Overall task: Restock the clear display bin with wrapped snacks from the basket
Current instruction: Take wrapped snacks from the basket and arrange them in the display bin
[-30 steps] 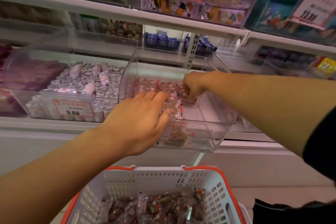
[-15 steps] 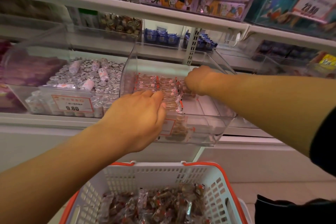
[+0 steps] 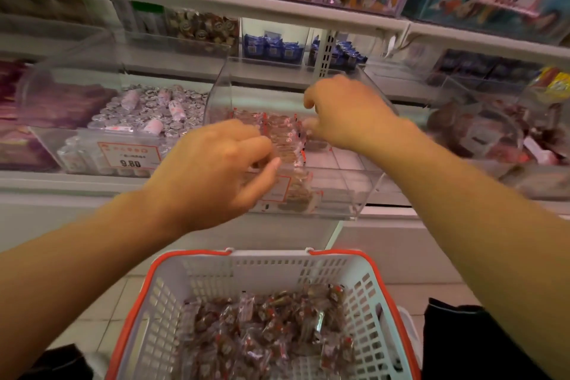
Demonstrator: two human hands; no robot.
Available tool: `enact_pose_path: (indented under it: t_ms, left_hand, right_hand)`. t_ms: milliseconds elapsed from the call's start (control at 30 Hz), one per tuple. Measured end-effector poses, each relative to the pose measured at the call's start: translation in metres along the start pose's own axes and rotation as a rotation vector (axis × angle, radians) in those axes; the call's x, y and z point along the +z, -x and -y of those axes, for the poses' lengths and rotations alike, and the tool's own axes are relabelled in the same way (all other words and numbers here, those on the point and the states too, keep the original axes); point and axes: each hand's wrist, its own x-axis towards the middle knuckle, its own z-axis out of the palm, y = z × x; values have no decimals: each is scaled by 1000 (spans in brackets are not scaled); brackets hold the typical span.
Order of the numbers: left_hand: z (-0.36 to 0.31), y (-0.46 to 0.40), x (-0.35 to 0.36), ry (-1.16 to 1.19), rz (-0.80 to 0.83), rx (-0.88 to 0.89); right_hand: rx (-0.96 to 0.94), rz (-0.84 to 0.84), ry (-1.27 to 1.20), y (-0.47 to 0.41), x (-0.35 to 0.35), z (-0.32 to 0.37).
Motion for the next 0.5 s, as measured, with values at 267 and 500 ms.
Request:
enact_pose_path:
  t_ms: [267,500]
  left_hand:
    - [-33,114,89,-53,961,-183]
    - [-92,274,190,143,1559,-970]
  right_hand:
    - [287,226,-780,199,171,89]
    - [362,1257,-630,304,300,118]
